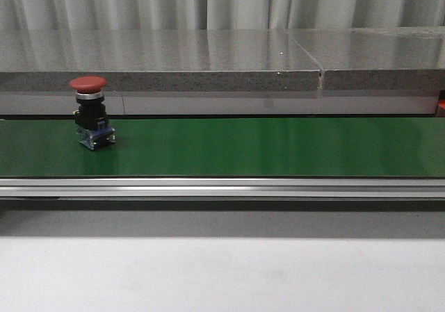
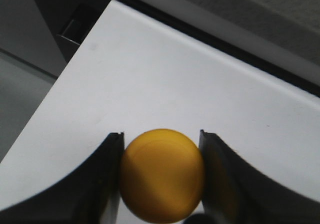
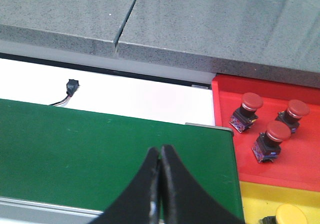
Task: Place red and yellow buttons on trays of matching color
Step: 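Grasp the yellow-capped button with the left gripper and lift it, then set the yellow button on the belt start and open the left gripper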
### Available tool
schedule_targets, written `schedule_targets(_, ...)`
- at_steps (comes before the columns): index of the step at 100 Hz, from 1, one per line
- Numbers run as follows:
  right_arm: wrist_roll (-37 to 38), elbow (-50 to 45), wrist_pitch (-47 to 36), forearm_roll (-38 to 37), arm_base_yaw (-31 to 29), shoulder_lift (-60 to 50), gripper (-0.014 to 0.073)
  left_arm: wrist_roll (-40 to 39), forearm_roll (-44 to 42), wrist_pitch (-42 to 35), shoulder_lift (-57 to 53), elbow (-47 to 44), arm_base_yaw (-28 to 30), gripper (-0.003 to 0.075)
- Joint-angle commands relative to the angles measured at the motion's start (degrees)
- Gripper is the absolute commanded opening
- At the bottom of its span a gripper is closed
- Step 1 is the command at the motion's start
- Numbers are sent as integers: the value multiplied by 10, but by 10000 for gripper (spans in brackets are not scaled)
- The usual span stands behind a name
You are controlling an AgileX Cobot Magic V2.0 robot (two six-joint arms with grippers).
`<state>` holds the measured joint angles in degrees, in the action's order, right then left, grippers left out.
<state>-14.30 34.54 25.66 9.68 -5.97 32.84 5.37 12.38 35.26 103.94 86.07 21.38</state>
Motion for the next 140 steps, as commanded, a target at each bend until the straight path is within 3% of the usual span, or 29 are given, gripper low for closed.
schedule_targets(1,-4,15,-39,1,1,-1,-68,1,13,-3,-70,9,-18,-19)
schedule_targets(53,-4,15,-39,1,1,-1,-68,15,12,9,-225,-151,-122,-19)
schedule_targets(82,-4,15,-39,1,1,-1,-68,15,9,-13,-225,-206,-142,-19)
schedule_targets(140,-4,15,-39,1,1,-1,-68,15,8,-15,-150,-207,-144,-19)
